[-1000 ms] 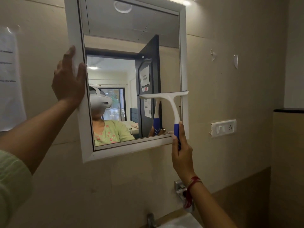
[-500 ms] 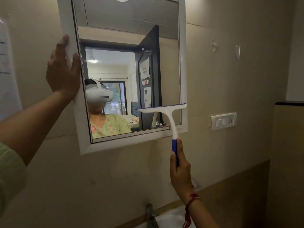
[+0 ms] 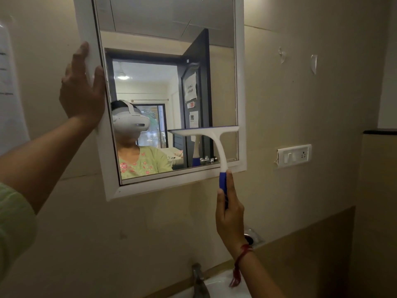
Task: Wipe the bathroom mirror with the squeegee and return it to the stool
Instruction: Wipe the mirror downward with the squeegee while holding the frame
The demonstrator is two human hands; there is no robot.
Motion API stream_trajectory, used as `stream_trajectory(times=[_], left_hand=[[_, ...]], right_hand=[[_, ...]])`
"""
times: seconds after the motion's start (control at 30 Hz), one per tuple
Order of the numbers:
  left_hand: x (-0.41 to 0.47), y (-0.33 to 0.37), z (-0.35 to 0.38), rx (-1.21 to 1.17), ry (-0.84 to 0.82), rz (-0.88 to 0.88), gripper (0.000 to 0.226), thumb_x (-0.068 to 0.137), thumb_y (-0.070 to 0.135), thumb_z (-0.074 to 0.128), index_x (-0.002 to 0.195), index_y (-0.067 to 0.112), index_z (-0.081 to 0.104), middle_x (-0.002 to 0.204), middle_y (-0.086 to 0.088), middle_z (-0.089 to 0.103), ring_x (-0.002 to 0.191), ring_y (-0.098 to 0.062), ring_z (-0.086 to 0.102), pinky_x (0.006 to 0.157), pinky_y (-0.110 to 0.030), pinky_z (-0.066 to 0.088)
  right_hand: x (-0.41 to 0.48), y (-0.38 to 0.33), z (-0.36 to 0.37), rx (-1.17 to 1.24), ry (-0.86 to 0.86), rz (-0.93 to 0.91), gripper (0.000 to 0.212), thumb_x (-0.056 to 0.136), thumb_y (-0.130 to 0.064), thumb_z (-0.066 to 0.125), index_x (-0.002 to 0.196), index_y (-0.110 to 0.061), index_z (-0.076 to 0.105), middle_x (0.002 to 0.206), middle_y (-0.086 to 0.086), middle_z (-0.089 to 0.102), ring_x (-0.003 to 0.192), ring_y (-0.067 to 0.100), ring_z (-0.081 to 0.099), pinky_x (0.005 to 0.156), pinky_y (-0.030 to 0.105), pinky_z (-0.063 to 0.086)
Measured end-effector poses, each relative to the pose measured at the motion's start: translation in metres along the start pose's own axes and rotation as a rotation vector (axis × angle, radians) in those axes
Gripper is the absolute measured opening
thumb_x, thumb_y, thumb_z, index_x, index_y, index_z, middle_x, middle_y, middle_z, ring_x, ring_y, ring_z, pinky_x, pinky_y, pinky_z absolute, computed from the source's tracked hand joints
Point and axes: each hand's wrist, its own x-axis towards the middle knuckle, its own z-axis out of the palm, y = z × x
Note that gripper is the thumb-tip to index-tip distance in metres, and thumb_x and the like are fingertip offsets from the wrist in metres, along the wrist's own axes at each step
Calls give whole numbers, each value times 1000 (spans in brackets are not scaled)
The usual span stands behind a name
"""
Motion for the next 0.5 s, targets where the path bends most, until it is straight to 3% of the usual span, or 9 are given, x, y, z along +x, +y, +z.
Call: stream_trajectory(times=[0.17,0.33,0.5], left_hand=[[1,-4,1,-2,-11,-11,51,93,45,36,142,31,31,139,-3,48,117,-29,52,92,-37,44],[2,-4,1,-2,-4,-5,50,93,44,37,141,31,32,138,-3,49,116,-29,52,92,-38,44],[2,-5,3,2,5,-1,50,94,46,37,141,31,32,138,-2,49,116,-28,53,91,-38,45]], right_hand=[[52,-18,6,-22,27,-80,49,97,-45,31,137,-58,7,71,-13,49,48,9,43,47,29,48],[92,-26,19,-14,55,-93,50,99,-36,32,139,-53,6,69,-16,46,58,-3,51,50,11,44],[80,-24,20,-8,42,-59,50,94,-50,25,137,-56,1,73,-17,47,61,-4,52,51,10,42]])
